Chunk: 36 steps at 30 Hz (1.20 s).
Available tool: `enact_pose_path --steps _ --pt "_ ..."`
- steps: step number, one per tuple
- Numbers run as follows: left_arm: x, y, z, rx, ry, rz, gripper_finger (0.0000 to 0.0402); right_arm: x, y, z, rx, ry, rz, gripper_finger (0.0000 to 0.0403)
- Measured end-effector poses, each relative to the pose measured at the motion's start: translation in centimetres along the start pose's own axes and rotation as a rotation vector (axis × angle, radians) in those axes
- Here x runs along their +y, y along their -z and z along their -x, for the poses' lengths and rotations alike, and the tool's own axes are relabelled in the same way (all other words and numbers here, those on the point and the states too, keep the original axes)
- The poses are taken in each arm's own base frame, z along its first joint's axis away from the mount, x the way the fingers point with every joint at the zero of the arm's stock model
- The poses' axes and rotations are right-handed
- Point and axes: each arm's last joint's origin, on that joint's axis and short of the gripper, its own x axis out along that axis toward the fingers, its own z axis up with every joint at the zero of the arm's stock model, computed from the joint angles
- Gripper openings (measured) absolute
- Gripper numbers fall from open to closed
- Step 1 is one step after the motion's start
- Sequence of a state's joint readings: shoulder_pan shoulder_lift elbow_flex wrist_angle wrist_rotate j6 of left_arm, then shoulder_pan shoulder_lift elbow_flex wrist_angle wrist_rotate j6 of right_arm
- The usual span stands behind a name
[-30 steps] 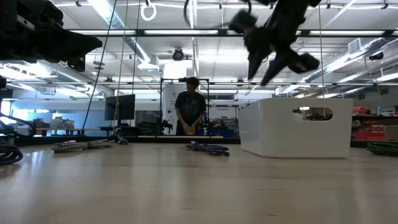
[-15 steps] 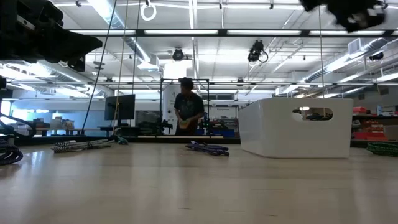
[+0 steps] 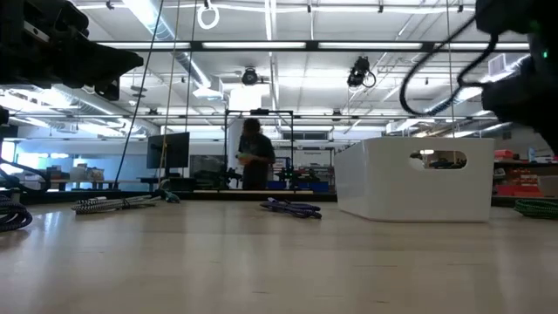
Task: Pick and place USB-C Cables
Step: Put the green charger cable into the white bin
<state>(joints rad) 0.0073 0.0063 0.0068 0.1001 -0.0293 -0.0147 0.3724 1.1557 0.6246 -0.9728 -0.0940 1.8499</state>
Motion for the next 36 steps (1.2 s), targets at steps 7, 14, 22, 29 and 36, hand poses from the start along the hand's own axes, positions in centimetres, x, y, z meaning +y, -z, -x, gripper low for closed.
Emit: enact_pose_path --steps 7,14,22,29,36 --pt "0.0 0.0 0.0 0.0 0.0 0.0 0.0035 -0.7 -1.1 -3.5 -0.037 -0.04 -0.05 0.0182" --pt "0.0 0.0 0.0 0.0 0.0 0.0 0.0028 -0.9 -1.5 -4.9 -0.078 -0.004 -0.044 0.0117" --pt "0.0 0.0 0.0 -0.001 0.0 0.0 0.0038 -0.9 -1.5 -4.8 -0.087 -0.008 0.007 0.0023" --pt "0.0 0.0 0.0 0.0 0.0 0.0 0.0034 0.3 -0.9 0.2 -0.1 -0.089 -0.044 0.0022" --pt "0.0 0.0 0.0 -0.002 0.0 0.0 0.0031 2.6 -1.4 6.6 -0.232 -0.325 -0.119 0.0023"
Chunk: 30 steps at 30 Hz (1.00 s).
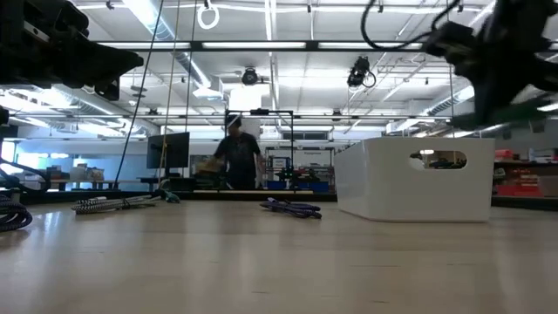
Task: Pick and place USB-C Cables
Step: Put the green charger cable into the white bin
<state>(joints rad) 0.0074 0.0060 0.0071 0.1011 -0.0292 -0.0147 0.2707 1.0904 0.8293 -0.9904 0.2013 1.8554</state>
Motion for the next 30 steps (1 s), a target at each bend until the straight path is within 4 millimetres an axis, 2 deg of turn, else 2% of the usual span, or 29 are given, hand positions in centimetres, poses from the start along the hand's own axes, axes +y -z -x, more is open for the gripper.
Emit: enact_pose_path --steps 3,5,8,12,18,25,30 --pt "0.0 0.0 0.0 0.001 0.0 0.0 0.0036 2.0 -0.7 1.0 -0.07 -0.126 -0.024 0.0022" --pt "0.0 0.0 0.0 0.001 0.0 0.0 0.0038 3.1 -1.0 0.9 -0.129 -0.19 -0.019 0.0022" --pt "0.0 0.0 0.0 0.001 0.0 0.0 0.0038 4.8 -1.6 -0.1 -0.205 -0.261 -0.009 0.0022" --pt "0.0 0.0 0.0 0.001 0.0 0.0 0.0034 6.2 -2.3 -2.6 -0.256 -0.211 0.038 0.0021" --pt "0.0 0.0 0.0 0.001 0.0 0.0 0.0031 6.7 -2.0 -5.9 -0.149 -0.087 0.098 0.0022" --pt "0.0 0.0 0.0 0.001 0.0 0.0 0.0038 7.2 -0.9 -8.5 0.01 -0.031 0.169 0.0024" --pt "0.0 0.0 0.0 0.001 0.0 0.0 0.0033 7.2 -0.9 -10.2 0.062 0.026 0.155 0.0034"
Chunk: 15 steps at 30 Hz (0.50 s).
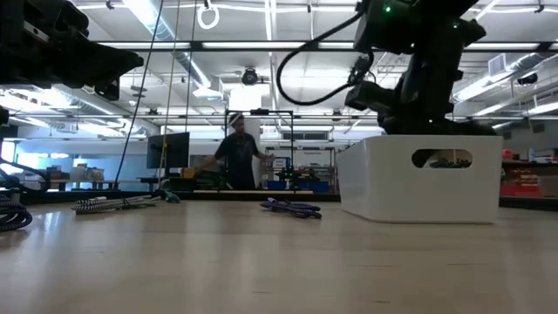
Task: Pick and place USB-C Cables
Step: Put the green charger cable into the white bin, then put the gray charger cable into the white bin
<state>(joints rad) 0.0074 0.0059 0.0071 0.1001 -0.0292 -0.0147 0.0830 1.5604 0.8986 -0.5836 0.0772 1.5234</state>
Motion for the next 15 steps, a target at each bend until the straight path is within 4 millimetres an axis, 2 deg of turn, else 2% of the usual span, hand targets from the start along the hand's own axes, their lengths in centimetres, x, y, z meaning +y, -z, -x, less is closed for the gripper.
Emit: enact_pose_path --steps 9,15 --pt "0.0 0.0 0.0 0.0 0.0 0.0 0.0036 0.2 -0.7 -0.7 0.035 -0.003 -0.033 0.0066" --pt "0.0 0.0 0.0 0.001 0.0 0.0 0.0037 -0.1 -1.3 -0.5 0.029 0.013 -0.068 0.0118"
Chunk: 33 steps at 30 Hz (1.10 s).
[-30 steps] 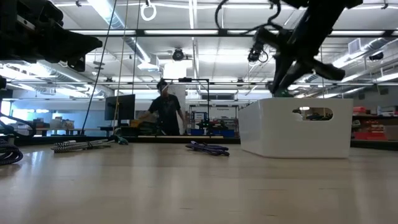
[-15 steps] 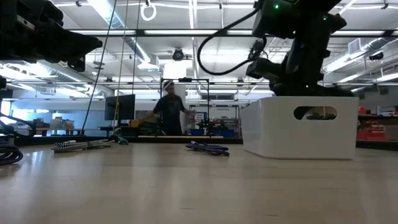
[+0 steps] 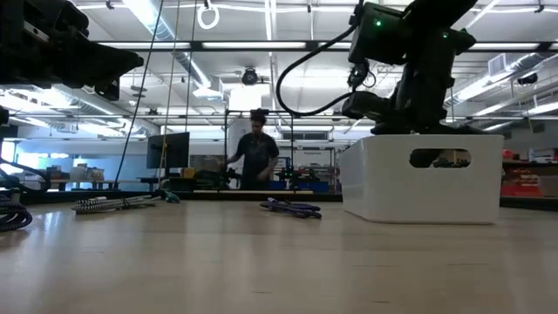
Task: Pick and place USB-C Cables
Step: Put the gray charger cable into the white bin
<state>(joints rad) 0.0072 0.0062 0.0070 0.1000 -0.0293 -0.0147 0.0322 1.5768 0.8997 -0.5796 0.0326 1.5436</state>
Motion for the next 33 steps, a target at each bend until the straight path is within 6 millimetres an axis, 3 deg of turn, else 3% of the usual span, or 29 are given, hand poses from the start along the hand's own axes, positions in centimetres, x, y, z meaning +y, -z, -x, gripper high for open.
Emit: enact_pose_path --steps 5,11,19,28,33 --pt "0.0 0.0 0.0 0.0 0.0 0.0 0.003 0.2 -0.1 2.0 0.024 -0.086 0.037 0.015" --pt "0.0 0.0 0.0 0.0 0.0 0.0 0.0035 -0.2 0.0 6.9 0.044 -0.284 0.18 0.015" --pt "0.0 0.0 0.0 0.0 -0.001 0.0 0.0034 -1.8 -0.4 12.3 -0.092 -0.483 0.32 0.0148" --pt "0.1 -0.4 0.0 -0.044 -0.021 0.002 0.003 -2.5 -0.7 14.1 -0.196 -0.549 0.218 0.0148" --pt "0.1 -1.9 0.2 -0.202 -0.021 0.257 0.0035 -2.3 -0.3 14.1 -0.168 -0.564 0.167 0.0146"
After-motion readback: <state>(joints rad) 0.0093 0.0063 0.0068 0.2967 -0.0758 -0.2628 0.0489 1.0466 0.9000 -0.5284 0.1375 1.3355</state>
